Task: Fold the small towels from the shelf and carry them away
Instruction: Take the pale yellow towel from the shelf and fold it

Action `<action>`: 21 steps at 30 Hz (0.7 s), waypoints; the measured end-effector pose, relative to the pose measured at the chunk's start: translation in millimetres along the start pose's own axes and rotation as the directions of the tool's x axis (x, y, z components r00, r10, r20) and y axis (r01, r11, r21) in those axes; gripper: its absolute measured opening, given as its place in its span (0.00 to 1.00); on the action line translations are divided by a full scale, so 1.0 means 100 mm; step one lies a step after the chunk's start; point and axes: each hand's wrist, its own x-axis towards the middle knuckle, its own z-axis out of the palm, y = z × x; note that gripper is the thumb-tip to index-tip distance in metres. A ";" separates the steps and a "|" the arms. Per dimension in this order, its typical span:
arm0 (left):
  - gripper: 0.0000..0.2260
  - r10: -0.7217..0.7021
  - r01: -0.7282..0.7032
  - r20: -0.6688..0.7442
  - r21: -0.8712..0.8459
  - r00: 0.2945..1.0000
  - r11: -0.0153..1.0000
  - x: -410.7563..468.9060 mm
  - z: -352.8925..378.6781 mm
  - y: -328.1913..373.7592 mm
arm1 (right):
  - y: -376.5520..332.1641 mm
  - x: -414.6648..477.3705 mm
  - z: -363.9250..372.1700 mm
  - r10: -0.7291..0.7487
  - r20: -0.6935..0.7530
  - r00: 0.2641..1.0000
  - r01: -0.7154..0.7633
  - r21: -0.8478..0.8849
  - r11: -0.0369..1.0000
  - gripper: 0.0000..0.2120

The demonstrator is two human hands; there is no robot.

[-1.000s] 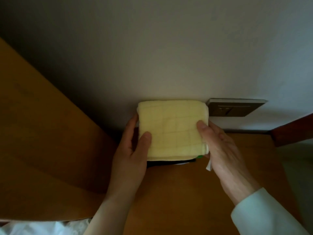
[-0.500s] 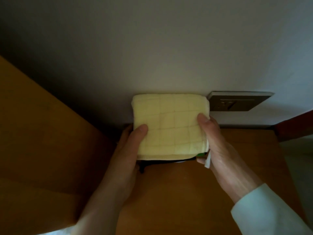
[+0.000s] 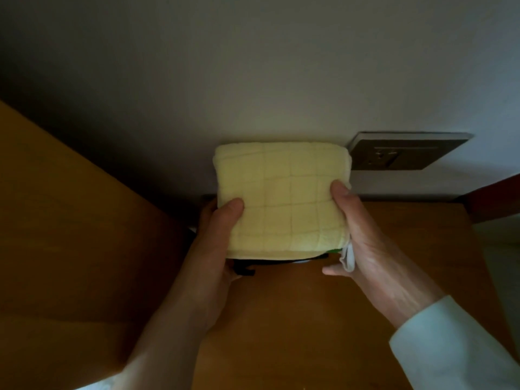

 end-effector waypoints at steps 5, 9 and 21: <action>0.28 -0.008 0.008 0.015 0.014 1.000 1.000 -0.06 -0.02 -0.04 | 0.03 -0.08 -0.03 0.034 0.001 0.999 -0.034 -0.028 0.999 0.46; 0.29 -0.012 0.011 0.017 0.014 1.000 1.000 -0.13 -0.04 -0.10 | 0.06 -0.18 -0.03 0.067 -0.032 0.997 -0.068 -0.052 0.996 0.40; 0.11 -0.036 0.038 -0.024 0.059 0.999 0.998 -0.40 -0.02 -0.03 | 0.09 -0.47 -0.11 -0.099 -0.117 0.988 0.084 -0.130 0.988 0.40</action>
